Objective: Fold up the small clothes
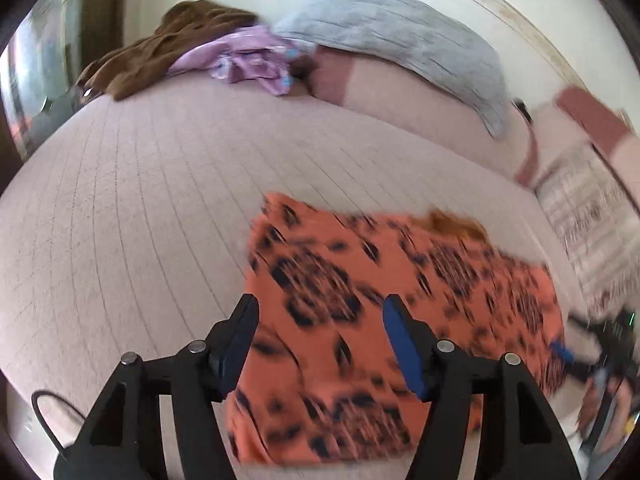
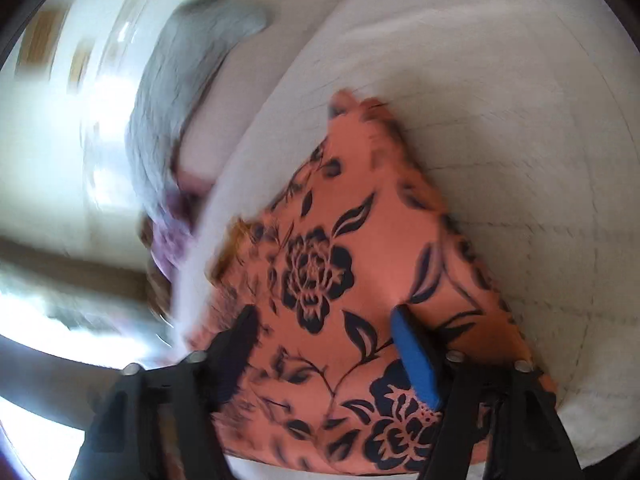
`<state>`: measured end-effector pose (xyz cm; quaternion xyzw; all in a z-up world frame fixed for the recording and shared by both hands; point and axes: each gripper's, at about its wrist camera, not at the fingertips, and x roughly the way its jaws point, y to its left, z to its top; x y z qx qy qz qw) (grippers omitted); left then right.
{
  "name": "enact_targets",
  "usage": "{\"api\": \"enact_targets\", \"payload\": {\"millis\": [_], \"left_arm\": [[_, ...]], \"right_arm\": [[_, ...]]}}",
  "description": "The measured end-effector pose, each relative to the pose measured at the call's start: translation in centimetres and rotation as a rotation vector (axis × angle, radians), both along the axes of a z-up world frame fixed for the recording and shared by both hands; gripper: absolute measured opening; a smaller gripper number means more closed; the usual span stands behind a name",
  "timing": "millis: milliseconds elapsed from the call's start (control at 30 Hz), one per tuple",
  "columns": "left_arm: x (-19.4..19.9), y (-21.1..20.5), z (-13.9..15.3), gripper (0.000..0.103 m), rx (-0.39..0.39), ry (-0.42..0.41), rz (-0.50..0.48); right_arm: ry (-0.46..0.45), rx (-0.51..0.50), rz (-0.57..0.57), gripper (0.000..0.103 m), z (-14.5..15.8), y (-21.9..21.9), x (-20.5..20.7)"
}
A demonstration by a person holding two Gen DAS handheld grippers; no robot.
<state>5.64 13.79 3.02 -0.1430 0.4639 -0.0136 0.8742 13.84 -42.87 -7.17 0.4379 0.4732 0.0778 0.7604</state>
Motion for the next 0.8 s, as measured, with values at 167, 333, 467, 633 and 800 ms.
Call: {"api": "enact_targets", "payload": {"millis": [167, 333, 467, 633, 800], "left_arm": [[-2.1, -4.0, 0.4, 0.065, 0.039, 0.011, -0.035], [-2.5, -4.9, 1.0, 0.065, 0.045, 0.021, -0.017], [-2.2, -5.3, 1.0, 0.066, 0.057, 0.030, -0.007], [-2.6, -6.2, 2.0, 0.066, 0.062, 0.013, -0.021], [-2.6, -7.4, 3.3, 0.066, 0.051, -0.005, -0.039]], "right_arm": [[-0.104, -0.147, 0.055, 0.080, 3.4, 1.0, -3.1], [-0.011, -0.207, 0.007, 0.080, 2.1, -0.3, -4.5], [-0.158, -0.303, 0.092, 0.083, 5.5, 2.7, -6.3], [0.005, -0.309, 0.089, 0.081, 0.6, 2.9, -6.2], [-0.143, -0.358, 0.111, 0.084, 4.0, 4.8, -7.3]]}}
